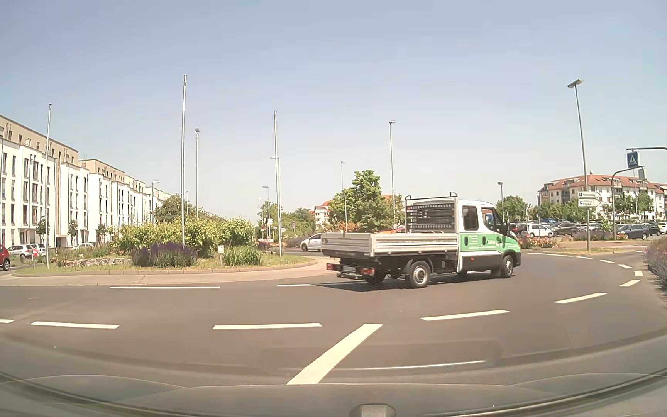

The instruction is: Follow the waypoints while adhering to traffic rules and regulations

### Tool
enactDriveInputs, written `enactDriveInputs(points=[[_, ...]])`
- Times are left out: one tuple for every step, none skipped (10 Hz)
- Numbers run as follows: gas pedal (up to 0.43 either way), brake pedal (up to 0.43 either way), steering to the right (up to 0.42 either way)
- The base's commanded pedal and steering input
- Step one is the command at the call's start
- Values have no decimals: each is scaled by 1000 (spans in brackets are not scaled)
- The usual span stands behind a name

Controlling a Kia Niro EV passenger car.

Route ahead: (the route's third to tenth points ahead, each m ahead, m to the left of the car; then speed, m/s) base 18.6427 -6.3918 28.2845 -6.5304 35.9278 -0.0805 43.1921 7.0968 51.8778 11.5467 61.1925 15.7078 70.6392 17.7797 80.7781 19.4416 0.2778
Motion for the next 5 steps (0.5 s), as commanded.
enactDriveInputs(points=[[0, 171, 101], [0, 171, 102], [0, 171, 102], [0, 171, 101], [0, 177, 102]])
